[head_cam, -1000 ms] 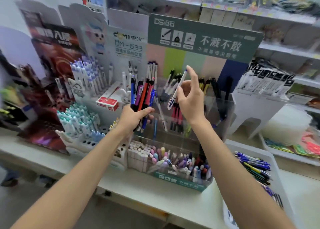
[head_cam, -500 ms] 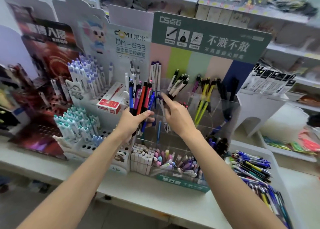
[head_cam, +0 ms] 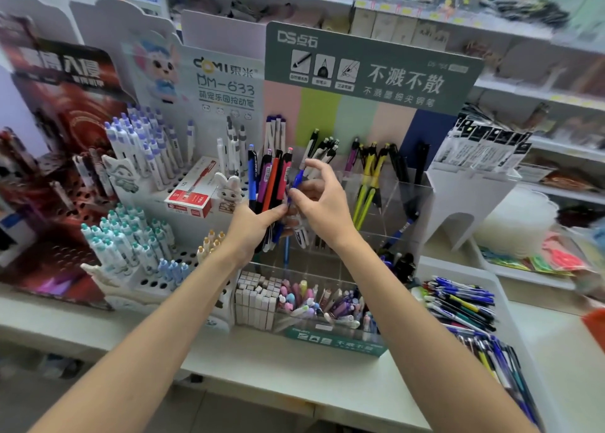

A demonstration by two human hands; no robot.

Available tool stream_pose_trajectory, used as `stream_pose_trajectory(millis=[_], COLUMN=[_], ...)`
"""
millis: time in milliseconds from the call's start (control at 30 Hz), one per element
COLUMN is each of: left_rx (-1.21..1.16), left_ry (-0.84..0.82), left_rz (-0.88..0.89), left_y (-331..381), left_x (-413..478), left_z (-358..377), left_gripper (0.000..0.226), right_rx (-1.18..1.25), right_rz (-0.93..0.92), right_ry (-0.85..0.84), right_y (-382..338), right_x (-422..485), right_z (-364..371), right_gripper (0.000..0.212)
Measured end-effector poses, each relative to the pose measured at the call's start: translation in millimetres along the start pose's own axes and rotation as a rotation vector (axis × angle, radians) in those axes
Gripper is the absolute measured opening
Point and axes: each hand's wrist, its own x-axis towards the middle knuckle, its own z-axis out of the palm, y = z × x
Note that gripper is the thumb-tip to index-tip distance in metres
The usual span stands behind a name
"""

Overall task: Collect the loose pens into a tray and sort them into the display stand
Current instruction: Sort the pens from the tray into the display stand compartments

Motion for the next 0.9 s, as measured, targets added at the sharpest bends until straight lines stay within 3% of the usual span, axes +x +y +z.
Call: stream_pose_trajectory(millis=[167, 267, 533, 633, 767, 900], left_rx=[0.103, 0.072, 0.072, 0.056, 0.053, 0.114], left_ry=[0.038, 0.046, -0.002, 0.024, 0.088, 0.121], left_rz=[0.018, 0.02, 0.02, 0.026, 0.008, 0.035], left_y=[1.2, 2.4, 8.2, 10.8, 14.2, 14.8], left_x=[2.4, 2.7, 3.3, 2.4, 0.0, -4.2], left_z=[-24.2, -35.4, -50.5, -47.7, -45.3, -51.7], left_gripper=[0.011, 0.008, 0.025, 0.019, 0.019, 0.023], right_rx=[0.047, -0.022, -0.071, -0.096, -0.229, -0.449], right_rz=[-0.027, -0.052, -0.089, -0.202, -0.363, -0.373], right_ry=[0.265, 0.259, 0.278, 0.317, 0.254, 0.038], right_y=[0.5, 1.2, 11.4, -1.2, -11.0, 9.0], right_x=[9.4, 10.6, -1.8, 9.2, 27.4, 27.3], right_z=[-23.6, -30.7, -26.8, -18.7, 8.1, 31.5], right_gripper=[0.039, 0.039, 0.043, 0.044, 0.044, 0.048])
